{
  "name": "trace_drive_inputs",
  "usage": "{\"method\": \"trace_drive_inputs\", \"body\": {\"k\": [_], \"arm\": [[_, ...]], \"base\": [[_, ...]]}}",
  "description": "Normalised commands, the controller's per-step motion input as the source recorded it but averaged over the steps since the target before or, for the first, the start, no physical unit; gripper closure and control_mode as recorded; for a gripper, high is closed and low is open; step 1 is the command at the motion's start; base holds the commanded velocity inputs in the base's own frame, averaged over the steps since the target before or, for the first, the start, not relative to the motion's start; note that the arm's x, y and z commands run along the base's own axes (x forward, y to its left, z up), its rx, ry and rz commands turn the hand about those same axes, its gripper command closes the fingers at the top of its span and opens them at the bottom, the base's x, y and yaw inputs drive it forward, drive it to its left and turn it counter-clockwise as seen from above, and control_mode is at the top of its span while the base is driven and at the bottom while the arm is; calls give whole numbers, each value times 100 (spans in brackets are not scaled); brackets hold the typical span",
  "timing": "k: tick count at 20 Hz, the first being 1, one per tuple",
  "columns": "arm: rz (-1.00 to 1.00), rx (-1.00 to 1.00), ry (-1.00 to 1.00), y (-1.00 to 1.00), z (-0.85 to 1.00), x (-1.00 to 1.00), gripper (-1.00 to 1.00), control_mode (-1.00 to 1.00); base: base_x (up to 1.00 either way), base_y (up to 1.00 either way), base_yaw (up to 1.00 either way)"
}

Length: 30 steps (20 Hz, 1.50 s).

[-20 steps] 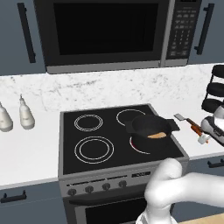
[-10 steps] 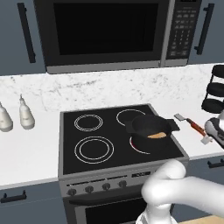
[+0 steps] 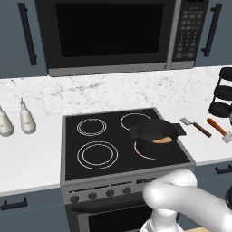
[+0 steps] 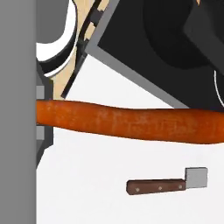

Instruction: Put the squash and carrot in the pot. Retrieve the spatula and lightly stir the vegetables in the pot.

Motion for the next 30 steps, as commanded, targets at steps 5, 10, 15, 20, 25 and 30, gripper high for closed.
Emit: {"method": "trace_drive_inputs", "body": {"k": [5, 10, 15, 20, 25, 30], "arm": [[0, 2, 0, 92, 89, -58, 100, -100], [2, 0, 0, 100, 48, -20, 100, -100], [4, 0, 0, 94, 2, 15, 100, -100], [2, 0, 1, 58, -1, 57, 100, -100], [0, 0, 3, 37, -19, 57, 100, -100], [1, 0, 0, 42, -37, 36, 100, -100]], "base": [[0, 0, 0], [0, 0, 0], [0, 0, 0], [0, 0, 0], [0, 0, 0], [0, 0, 0]]}}
